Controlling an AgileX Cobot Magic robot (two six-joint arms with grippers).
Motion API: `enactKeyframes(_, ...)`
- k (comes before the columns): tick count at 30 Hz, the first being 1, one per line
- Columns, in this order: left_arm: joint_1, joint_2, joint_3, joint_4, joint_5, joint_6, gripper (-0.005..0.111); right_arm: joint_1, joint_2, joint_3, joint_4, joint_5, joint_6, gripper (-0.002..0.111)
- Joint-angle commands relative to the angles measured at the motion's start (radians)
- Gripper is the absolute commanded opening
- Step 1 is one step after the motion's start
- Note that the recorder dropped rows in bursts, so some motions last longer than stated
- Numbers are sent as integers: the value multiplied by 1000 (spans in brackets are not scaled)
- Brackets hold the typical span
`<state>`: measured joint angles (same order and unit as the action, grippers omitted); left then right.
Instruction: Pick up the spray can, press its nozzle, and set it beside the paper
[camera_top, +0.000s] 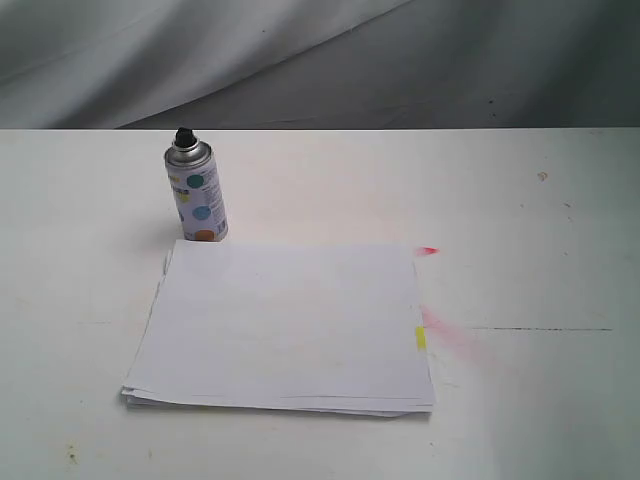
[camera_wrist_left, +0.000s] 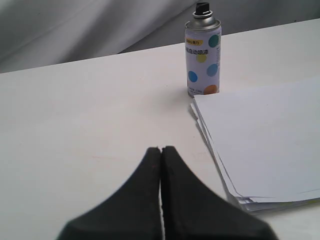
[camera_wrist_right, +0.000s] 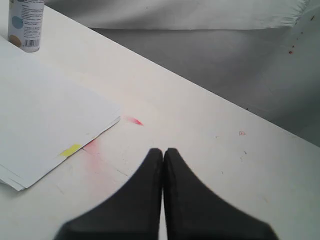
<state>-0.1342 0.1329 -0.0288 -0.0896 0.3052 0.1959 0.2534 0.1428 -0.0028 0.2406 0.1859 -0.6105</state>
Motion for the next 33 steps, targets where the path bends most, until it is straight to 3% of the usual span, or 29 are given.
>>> enactKeyframes(1,-5,-5,2,-6,-2,-4,0,-4,-6,3,5,-2,1,0)
enactKeyframes(22,-5,14,-9,-6,-35,-7,0,-4,-6,3,5,-2,1,0)
enactKeyframes(26,-5,95,-89,-6,-77,-38,0,-4,-6,3,5,-2,1,0)
enactKeyframes(33,-5,411,-377,-64,-69,-39,0,-4,-6,3,5,-2,1,0)
